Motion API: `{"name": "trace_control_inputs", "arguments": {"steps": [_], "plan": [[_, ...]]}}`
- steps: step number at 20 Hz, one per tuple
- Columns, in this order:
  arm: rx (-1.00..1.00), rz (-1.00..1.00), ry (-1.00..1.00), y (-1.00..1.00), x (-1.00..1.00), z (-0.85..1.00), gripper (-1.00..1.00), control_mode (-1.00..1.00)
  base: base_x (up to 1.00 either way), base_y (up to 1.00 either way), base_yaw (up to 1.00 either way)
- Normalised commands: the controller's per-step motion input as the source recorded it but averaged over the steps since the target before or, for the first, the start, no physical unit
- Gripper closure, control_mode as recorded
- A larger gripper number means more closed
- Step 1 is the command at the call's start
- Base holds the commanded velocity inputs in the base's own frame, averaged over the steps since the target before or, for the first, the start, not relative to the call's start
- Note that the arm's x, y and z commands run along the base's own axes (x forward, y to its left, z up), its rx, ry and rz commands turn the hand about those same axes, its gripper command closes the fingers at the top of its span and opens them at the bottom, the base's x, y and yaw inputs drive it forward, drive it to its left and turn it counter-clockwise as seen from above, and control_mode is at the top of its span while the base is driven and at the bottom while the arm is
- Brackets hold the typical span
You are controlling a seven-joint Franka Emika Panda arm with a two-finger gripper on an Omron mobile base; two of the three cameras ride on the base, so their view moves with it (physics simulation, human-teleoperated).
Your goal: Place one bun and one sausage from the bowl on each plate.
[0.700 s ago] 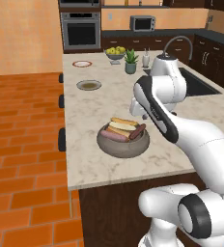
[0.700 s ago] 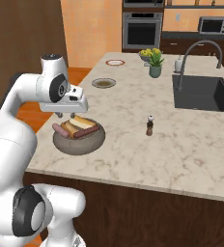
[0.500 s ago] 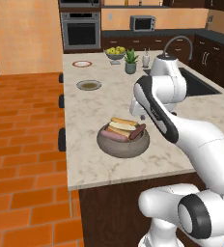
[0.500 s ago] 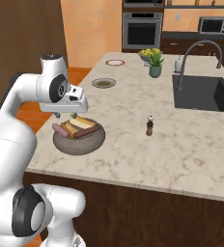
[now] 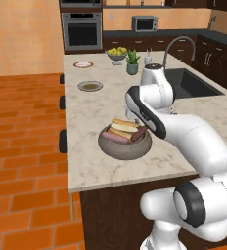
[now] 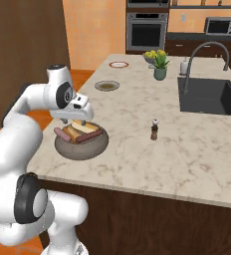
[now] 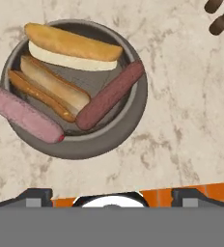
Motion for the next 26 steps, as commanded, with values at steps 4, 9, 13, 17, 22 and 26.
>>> {"name": "trace_control_inputs", "arguments": {"steps": [4,9,13,17,22,26], "plan": [[-0.03,-0.3,0.0,0.0,0.56,-0.43,-1.0,-1.0,0.0,0.0,0.0],[0.0,-0.23,0.0,0.0,0.29,-0.45,-1.0,-1.0,0.0,0.0,0.0],[0.0,-0.18,0.0,-0.03,0.05,-0.44,-1.0,-1.0,0.0,0.0,0.0],[0.03,-0.11,-0.05,-0.09,0.0,-0.29,-1.0,-1.0,0.0,0.0,0.0],[0.03,-0.09,-0.02,-0.06,0.04,-0.2,-1.0,-1.0,0.0,0.0,0.0],[0.01,-0.09,-0.05,-0.04,0.17,-0.14,-1.0,-1.0,0.0,0.0,0.0]]}}
